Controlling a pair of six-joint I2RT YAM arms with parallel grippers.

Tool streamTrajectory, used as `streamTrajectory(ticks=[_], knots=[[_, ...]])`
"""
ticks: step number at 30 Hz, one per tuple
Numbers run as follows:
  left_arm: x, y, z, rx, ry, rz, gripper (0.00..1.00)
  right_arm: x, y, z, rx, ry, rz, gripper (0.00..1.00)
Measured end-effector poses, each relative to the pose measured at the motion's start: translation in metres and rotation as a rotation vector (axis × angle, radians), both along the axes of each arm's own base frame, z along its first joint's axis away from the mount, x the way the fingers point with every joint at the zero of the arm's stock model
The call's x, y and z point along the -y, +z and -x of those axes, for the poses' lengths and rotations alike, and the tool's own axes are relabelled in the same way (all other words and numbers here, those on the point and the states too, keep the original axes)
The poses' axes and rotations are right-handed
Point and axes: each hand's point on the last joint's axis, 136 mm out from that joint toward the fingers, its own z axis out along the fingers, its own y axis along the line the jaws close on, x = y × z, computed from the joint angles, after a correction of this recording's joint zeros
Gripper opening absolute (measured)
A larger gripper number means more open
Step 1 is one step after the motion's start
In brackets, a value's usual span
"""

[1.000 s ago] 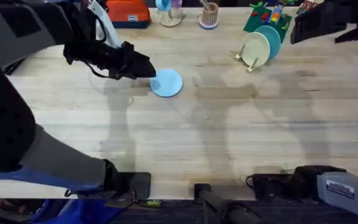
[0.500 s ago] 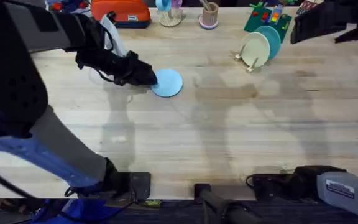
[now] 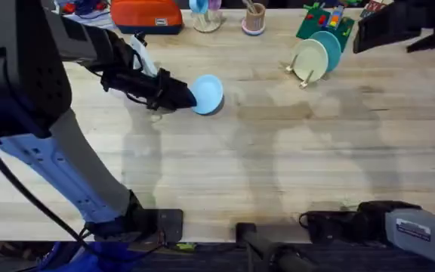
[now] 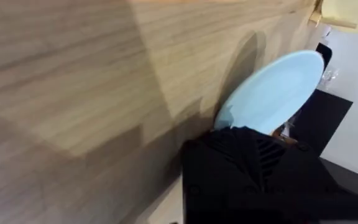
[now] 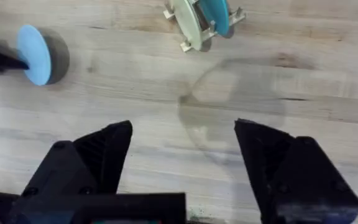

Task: Pick up the plates from the table one by one and place each into a slot on the dish rack.

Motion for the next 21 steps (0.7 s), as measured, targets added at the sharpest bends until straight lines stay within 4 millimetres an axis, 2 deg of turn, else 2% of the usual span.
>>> streamTrajectory(ticks=[9, 14, 21], knots=[[0.0, 0.0, 0.0, 0.002, 0.0, 0.001, 0.041, -0.002, 0.0, 0.0, 0.0, 0.005, -0.01, 0.994], [0.0, 0.0, -0.001, 0.005, 0.0, 0.001, 0.041, -0.017, -0.002, -0.003, -0.016, 0.046, -0.086, 0.994], [0.0, 0.0, -0.001, 0.006, 0.0, 0.001, 0.041, -0.047, -0.028, -0.02, -0.121, 0.128, -0.19, 0.994]])
